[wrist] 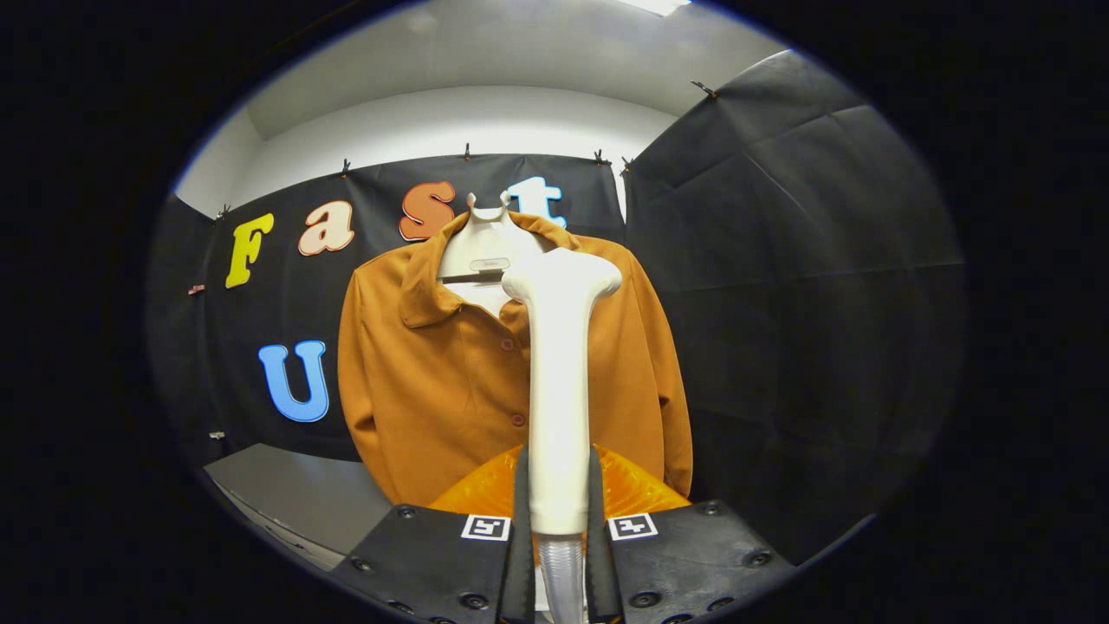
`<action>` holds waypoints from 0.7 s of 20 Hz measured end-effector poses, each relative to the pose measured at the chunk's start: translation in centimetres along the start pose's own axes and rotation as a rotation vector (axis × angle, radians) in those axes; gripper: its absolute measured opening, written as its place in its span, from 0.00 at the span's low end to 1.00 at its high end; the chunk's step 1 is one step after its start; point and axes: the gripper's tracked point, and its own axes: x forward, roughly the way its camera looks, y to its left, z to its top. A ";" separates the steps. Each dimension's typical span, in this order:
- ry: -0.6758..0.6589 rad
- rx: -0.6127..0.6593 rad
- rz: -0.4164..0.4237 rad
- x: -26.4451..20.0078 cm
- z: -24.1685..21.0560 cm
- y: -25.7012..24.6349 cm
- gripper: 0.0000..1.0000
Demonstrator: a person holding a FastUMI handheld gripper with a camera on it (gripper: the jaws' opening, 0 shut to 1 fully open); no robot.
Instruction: Iron the clothes twice with a garment steamer, once on the left side and once on the right side.
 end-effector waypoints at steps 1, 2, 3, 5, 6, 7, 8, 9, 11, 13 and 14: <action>0.010 0.003 0.000 0.4 -0.5 0.0 0.26; 0.024 0.006 0.002 0.8 -1.2 0.0 0.26; 0.041 0.002 0.003 1.0 -2.0 0.1 0.26; 0.061 -0.006 0.005 1.0 -3.4 0.1 0.26; 0.071 -0.006 0.006 1.0 -4.1 0.2 0.26; 0.092 -0.007 0.003 0.9 -5.1 0.1 0.26; 0.112 -0.004 0.001 0.7 -6.1 -0.1 0.26; 0.125 0.001 -0.002 0.5 -6.8 -0.3 0.27; 0.180 -0.005 -0.013 0.0 -9.2 -0.8 0.27; 0.206 -0.003 -0.027 -0.7 -10.9 -1.4 0.26; 0.228 -0.003 -0.034 -0.9 -12.0 -1.5 0.26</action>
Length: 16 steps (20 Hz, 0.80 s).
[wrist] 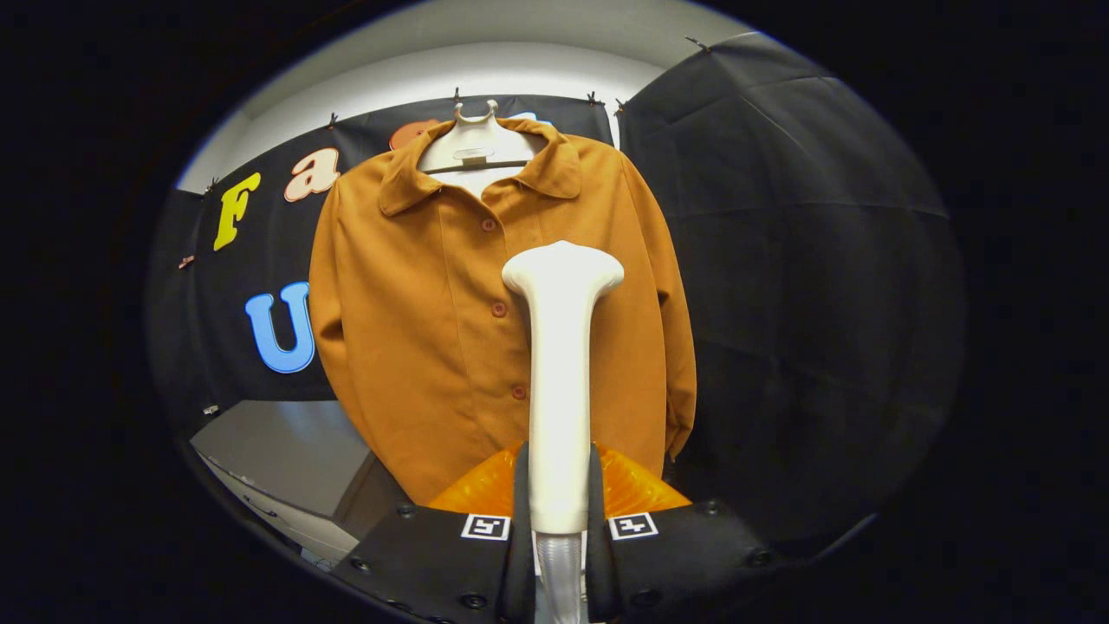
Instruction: Iron the clothes twice with a garment steamer, once on the left side and once on the right side.
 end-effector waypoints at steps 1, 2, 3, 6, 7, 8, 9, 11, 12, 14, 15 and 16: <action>0.018 0.002 -0.006 0.3 -0.8 0.3 0.26; 0.038 0.008 -0.011 0.4 -1.7 0.2 0.27; 0.063 0.013 -0.018 -0.1 -3.0 -0.1 0.27; 0.118 0.000 -0.037 -0.8 -6.4 -1.0 0.27; 0.133 -0.002 -0.040 -1.0 -7.2 -1.0 0.27; 0.151 0.001 -0.044 -1.2 -8.0 -1.1 0.27; 0.163 0.005 -0.050 -1.3 -8.6 -1.3 0.27; 0.191 -0.005 -0.058 -1.5 -10.2 -1.3 0.27; 0.201 -0.009 -0.060 -1.7 -10.9 -1.3 0.27; 0.225 -0.009 -0.071 -1.4 -12.0 -1.4 0.27; 0.237 -0.007 -0.080 -1.5 -12.7 -1.5 0.27; 0.249 -0.006 -0.088 -1.8 -13.5 -1.7 0.27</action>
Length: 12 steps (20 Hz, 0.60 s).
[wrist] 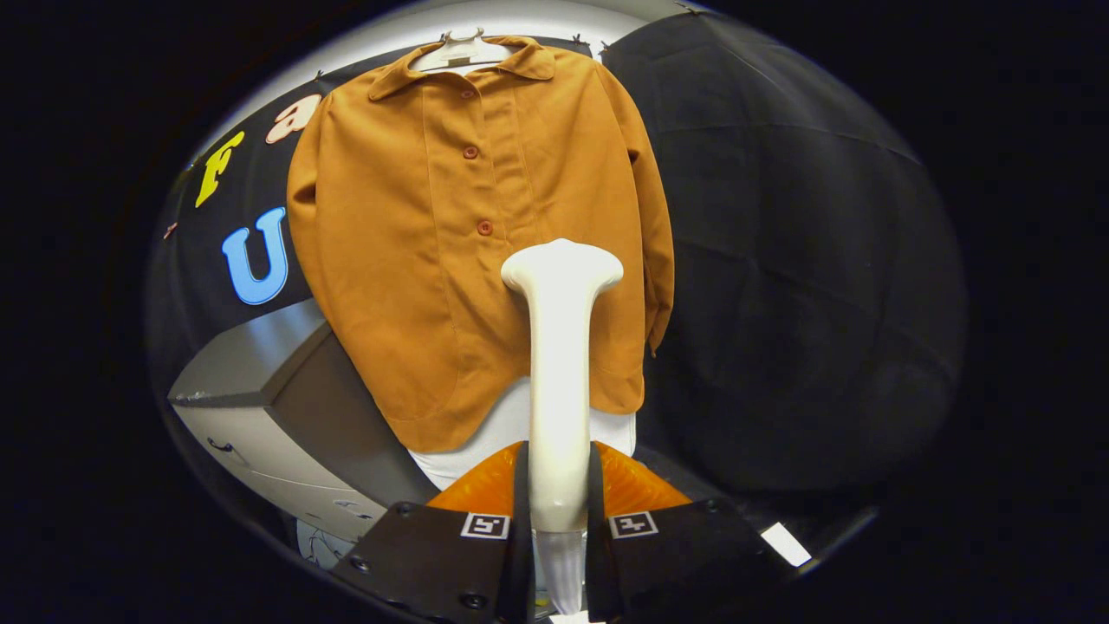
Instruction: Iron the clothes twice with a garment steamer, once on the left side and once on the right side.
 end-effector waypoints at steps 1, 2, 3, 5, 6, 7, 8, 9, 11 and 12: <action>0.011 -0.001 -0.004 -0.5 -0.9 -0.3 0.27; 0.024 -0.003 -0.006 -0.7 -1.7 -0.5 0.27; 0.032 -0.007 -0.010 -0.8 -2.1 -0.7 0.27; 0.052 -0.013 -0.021 -0.8 -3.1 -0.9 0.27; 0.064 -0.006 -0.024 -0.7 -3.4 -1.0 0.27; 0.075 0.005 -0.027 -0.6 -3.8 -1.0 0.27; 0.084 0.017 -0.031 -0.6 -4.2 -0.9 0.27; 0.091 0.028 -0.034 -0.8 -4.5 -0.9 0.27; 0.100 0.039 -0.035 -1.5 -5.2 -0.7 0.27; 0.102 0.037 -0.034 -2.0 -5.4 -0.5 0.27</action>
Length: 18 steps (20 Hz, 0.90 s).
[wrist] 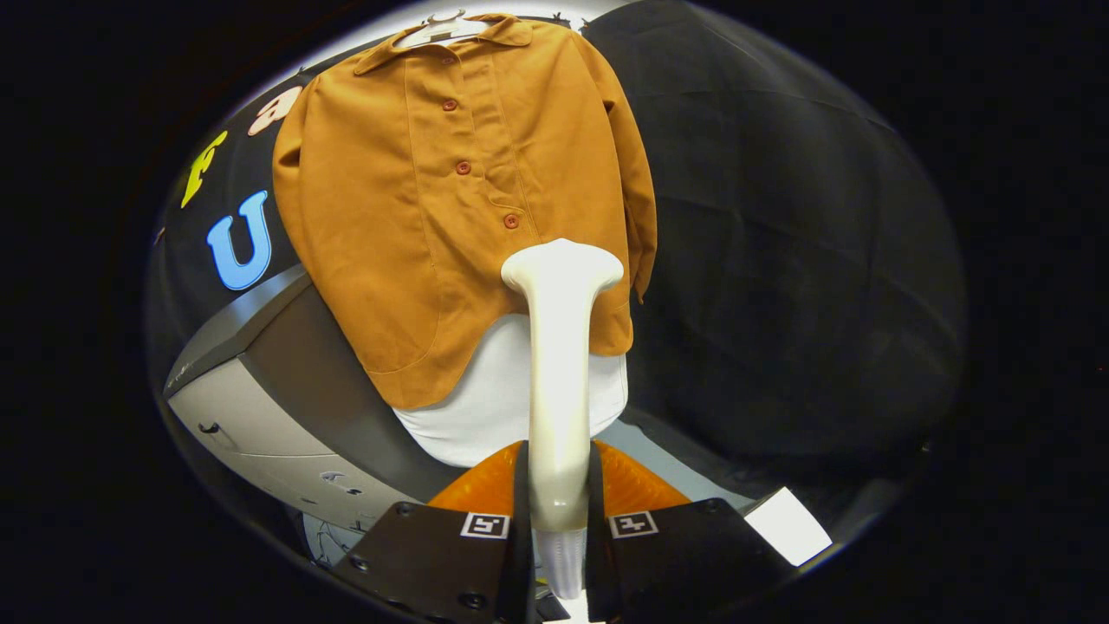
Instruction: Iron the clothes twice with a garment steamer, once on the left side and once on the right side.
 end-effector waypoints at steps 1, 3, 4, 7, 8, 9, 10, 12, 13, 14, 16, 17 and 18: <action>0.000 -0.006 0.000 -0.5 -0.2 0.2 0.27; -0.006 -0.025 -0.001 -1.5 -0.2 0.7 0.27; -0.014 -0.030 0.000 -2.0 0.0 1.0 0.27; -0.049 -0.033 0.011 -3.7 1.3 2.3 0.27; -0.066 -0.037 0.014 -4.6 1.9 2.9 0.27; -0.086 -0.047 0.015 -5.3 2.7 3.5 0.27; -0.110 -0.055 0.018 -6.0 3.7 4.1 0.27; -0.165 -0.062 0.030 -7.5 6.3 5.7 0.27; -0.198 -0.064 0.038 -8.5 7.8 6.7 0.27; -0.227 -0.069 0.045 -9.5 9.1 7.7 0.27; -0.289 -0.082 0.061 -11.7 12.0 9.7 0.27; -0.321 -0.086 0.069 -12.8 13.3 10.7 0.27; -0.350 -0.090 0.077 -13.9 14.7 11.6 0.27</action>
